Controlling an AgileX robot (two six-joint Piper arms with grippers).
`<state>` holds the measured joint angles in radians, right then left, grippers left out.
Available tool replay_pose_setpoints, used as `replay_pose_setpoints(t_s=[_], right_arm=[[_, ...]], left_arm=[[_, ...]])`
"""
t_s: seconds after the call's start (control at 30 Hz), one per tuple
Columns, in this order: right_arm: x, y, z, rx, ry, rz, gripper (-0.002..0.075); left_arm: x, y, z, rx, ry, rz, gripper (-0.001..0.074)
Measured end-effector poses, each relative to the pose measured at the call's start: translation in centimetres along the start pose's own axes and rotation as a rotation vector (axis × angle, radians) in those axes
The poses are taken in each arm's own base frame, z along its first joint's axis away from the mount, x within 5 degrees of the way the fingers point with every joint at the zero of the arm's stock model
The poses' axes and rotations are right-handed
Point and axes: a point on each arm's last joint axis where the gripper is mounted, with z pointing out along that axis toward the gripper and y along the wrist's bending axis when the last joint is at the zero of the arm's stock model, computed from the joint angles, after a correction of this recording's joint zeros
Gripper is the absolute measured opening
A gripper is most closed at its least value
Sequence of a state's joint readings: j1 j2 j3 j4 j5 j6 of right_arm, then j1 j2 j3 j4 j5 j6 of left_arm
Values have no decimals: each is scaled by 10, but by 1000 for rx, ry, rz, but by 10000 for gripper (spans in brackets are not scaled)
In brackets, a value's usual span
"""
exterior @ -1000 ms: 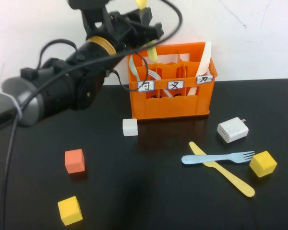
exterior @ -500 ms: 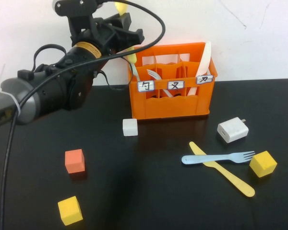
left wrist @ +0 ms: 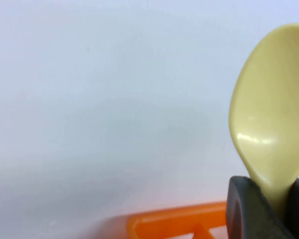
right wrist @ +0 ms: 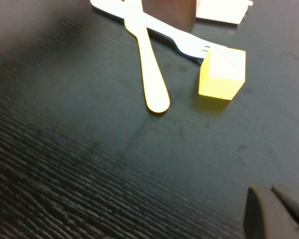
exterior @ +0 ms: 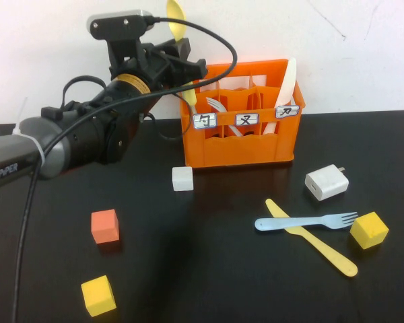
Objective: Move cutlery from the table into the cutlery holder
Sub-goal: Place the spoon on the box, then pick up the knife
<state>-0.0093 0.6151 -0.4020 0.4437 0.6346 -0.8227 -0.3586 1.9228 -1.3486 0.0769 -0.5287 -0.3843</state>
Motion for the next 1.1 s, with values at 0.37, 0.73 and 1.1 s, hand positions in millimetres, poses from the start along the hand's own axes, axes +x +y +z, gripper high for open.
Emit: replay_pose_setpoints(t_s=[0.37, 0.73, 1.1], right_arm=[[0, 0, 0, 1, 1, -12, -2], [-1, -1, 0, 14, -11, -58, -2], [-17, -7, 4, -60, 47, -41, -2]], left_arm=[[6, -5, 1, 30, 19, 35, 300], [-20, -14, -8, 51, -40, 95, 174], [-90, -31, -71, -79, 158, 88, 4]])
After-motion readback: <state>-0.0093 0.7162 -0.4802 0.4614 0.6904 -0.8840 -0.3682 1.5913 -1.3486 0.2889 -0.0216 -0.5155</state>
